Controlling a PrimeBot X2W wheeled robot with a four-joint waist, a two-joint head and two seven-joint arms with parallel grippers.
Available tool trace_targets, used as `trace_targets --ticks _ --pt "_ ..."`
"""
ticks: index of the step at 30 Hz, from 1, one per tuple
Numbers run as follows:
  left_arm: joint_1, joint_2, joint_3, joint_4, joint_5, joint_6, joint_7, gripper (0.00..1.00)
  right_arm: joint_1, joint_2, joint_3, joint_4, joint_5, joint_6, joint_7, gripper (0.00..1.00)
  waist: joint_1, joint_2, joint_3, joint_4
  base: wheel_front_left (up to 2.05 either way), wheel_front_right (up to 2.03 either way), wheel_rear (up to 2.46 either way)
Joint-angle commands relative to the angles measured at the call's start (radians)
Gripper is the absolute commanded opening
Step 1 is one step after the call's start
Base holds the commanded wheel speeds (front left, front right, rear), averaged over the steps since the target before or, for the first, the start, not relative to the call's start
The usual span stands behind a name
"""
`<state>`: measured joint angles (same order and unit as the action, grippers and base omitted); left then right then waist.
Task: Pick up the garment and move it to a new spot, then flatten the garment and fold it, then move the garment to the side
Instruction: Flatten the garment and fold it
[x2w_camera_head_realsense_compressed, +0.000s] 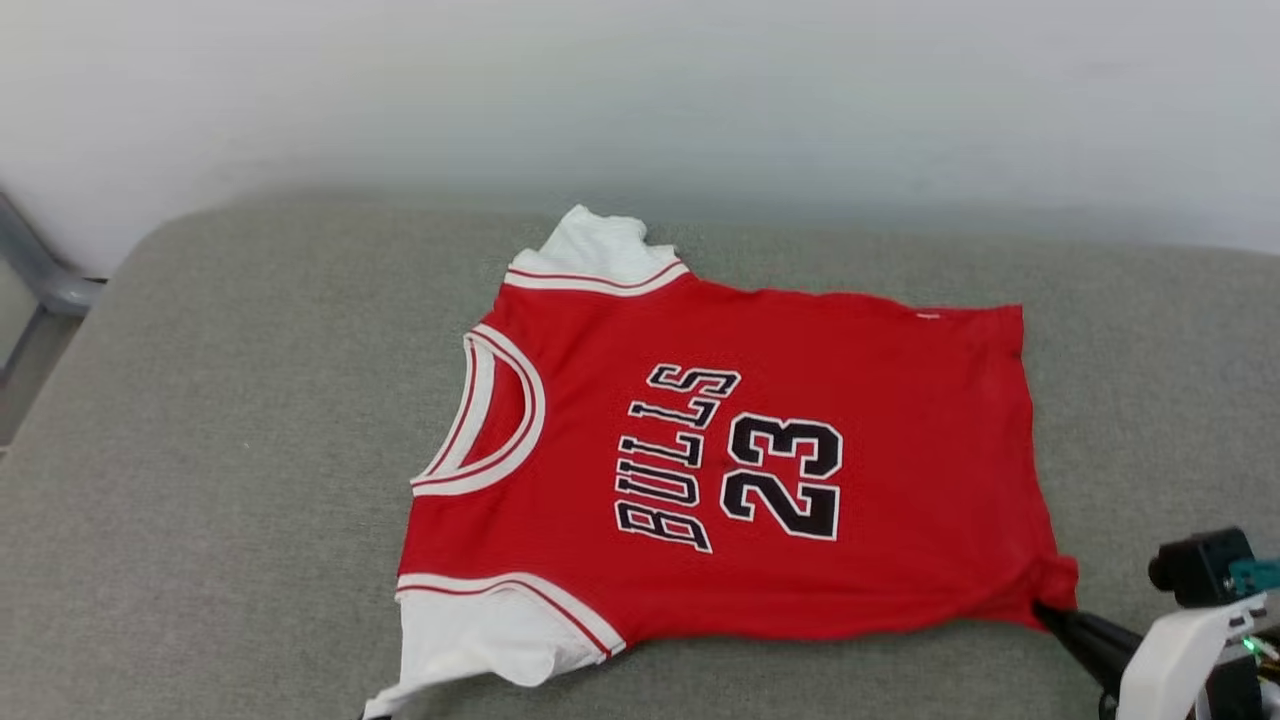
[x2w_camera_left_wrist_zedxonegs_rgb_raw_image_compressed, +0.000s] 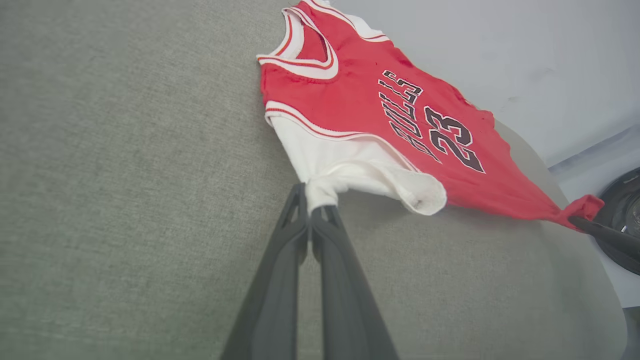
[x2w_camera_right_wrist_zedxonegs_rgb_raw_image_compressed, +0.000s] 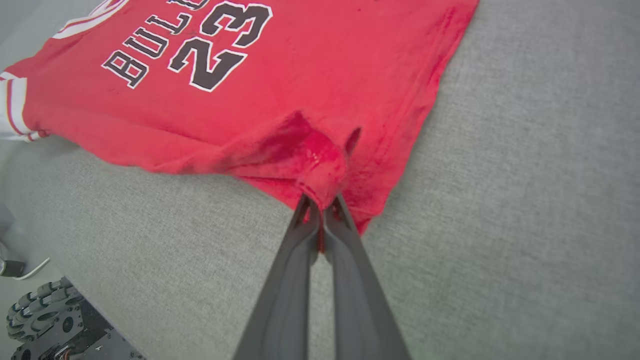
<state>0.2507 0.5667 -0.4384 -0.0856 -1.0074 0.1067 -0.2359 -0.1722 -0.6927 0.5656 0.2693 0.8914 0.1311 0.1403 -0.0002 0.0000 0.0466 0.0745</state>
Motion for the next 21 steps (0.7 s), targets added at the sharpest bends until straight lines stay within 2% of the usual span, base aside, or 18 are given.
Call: trace_targets --ticks 1,12,21 --pt "0.025 0.005 0.001 -0.002 -0.008 0.001 0.003 0.00 0.026 -0.007 -0.005 -0.006 0.002 -0.001 -0.002 0.00 0.0002 0.0000 -0.018 0.006 0.00 0.00 0.00" --pt "0.144 0.008 -0.022 -0.003 -0.068 -0.009 0.031 0.00 0.203 -0.036 -0.080 -0.044 0.008 -0.001 0.012 0.00 0.0002 0.0000 -0.053 0.018 0.00 0.00 0.00" --pt "0.067 0.017 -0.014 0.030 -0.029 -0.026 0.020 0.00 0.226 0.007 -0.126 -0.073 -0.026 -0.001 0.028 0.00 0.0002 0.0000 -0.050 0.008 0.00 0.00 0.00"
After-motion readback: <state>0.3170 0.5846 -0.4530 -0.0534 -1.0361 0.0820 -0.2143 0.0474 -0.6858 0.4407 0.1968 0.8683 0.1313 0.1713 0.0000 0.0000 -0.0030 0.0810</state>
